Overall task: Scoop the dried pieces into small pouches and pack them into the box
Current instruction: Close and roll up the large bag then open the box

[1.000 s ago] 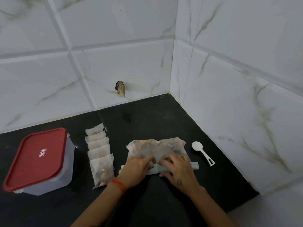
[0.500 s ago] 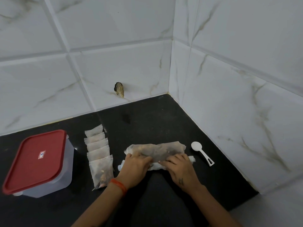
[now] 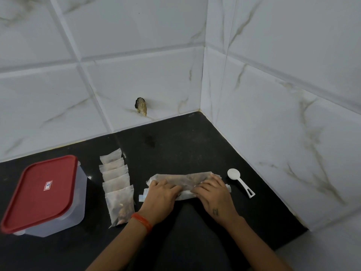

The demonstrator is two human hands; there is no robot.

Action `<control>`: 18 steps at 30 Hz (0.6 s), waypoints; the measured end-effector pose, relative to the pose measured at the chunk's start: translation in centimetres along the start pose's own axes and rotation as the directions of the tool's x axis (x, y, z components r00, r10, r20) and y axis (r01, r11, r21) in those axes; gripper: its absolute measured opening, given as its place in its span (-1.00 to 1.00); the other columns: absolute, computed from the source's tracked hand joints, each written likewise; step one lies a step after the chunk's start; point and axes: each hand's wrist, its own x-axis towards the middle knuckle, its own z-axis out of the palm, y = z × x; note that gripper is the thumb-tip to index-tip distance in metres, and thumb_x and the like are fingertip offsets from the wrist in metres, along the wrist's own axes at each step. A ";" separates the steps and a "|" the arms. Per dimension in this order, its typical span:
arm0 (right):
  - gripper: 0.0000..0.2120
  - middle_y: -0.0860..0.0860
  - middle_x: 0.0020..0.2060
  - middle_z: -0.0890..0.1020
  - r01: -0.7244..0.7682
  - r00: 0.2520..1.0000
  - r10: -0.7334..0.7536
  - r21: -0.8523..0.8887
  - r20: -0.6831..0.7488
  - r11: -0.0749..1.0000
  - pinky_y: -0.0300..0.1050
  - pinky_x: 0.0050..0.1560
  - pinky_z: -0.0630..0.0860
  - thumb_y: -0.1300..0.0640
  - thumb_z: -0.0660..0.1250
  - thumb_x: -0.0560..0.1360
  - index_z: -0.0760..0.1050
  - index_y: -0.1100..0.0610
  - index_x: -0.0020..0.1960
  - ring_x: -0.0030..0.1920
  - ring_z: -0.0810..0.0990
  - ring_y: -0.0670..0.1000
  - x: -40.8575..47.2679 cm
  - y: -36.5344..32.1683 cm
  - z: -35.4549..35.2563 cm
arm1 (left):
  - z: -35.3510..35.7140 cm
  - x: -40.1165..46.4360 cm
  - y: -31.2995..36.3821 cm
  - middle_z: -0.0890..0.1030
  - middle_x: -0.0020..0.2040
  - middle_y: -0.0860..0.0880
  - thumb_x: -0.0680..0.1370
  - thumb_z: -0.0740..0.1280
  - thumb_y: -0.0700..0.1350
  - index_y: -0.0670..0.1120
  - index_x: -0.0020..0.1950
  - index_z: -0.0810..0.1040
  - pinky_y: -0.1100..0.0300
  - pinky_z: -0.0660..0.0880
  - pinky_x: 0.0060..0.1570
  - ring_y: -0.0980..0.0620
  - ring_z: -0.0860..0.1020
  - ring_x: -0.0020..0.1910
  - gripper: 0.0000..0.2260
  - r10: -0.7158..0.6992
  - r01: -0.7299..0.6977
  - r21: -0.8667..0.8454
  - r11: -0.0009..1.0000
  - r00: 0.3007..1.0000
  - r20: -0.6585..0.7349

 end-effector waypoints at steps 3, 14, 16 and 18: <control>-0.77 -0.13 -0.33 0.64 -0.038 0.997 0.038 -0.002 0.062 0.999 -0.11 0.24 0.29 0.07 0.21 0.48 0.65 0.00 -0.17 -0.20 0.60 -0.07 0.6 0.2 -0.1 | 0.2 -0.4 -0.1 0.56 -0.06 0.11 0.36 0.28 0.23 0.16 0.00 0.59 0.18 0.49 -0.17 0.12 0.54 -0.12 -0.70 0.014 -0.013 0.065 0.998 1.000 -0.008; -0.75 -0.10 -0.04 0.57 -0.051 0.990 0.053 -0.014 0.133 0.999 -0.13 0.10 0.42 -0.15 0.28 0.41 0.59 -0.08 0.00 0.00 0.51 -0.07 -0.1 0.0 -0.4 | 0.7 -0.3 -1.0 0.63 -0.19 0.17 0.35 0.44 -0.01 0.13 -0.11 0.61 0.17 0.53 -0.21 0.09 0.57 -0.18 -0.86 0.025 -0.022 0.022 1.000 0.994 -0.106; -0.79 -0.13 -0.10 0.59 -0.047 0.993 0.048 -0.016 0.105 0.999 -0.11 0.11 0.38 -0.10 0.26 0.43 0.63 -0.10 -0.04 -0.03 0.50 -0.07 -0.2 0.2 -0.2 | 1.0 -0.4 -1.1 0.62 -0.07 0.11 0.41 0.37 -0.03 0.11 -0.07 0.62 0.12 0.56 -0.14 0.07 0.55 -0.11 -0.88 0.026 -0.029 -0.020 0.999 0.993 -0.113; -0.80 -0.16 -0.16 0.62 -0.032 0.996 0.033 -0.012 0.086 0.999 -0.08 0.18 0.32 -0.07 0.25 0.45 0.64 -0.10 -0.08 -0.08 0.53 -0.07 -0.3 0.5 0.0 | 1.2 -0.5 -1.3 0.55 0.07 0.02 0.46 0.36 0.02 0.09 0.04 0.59 0.11 0.51 0.03 0.06 0.52 0.02 -0.83 0.023 -0.032 -0.092 0.995 0.995 -0.098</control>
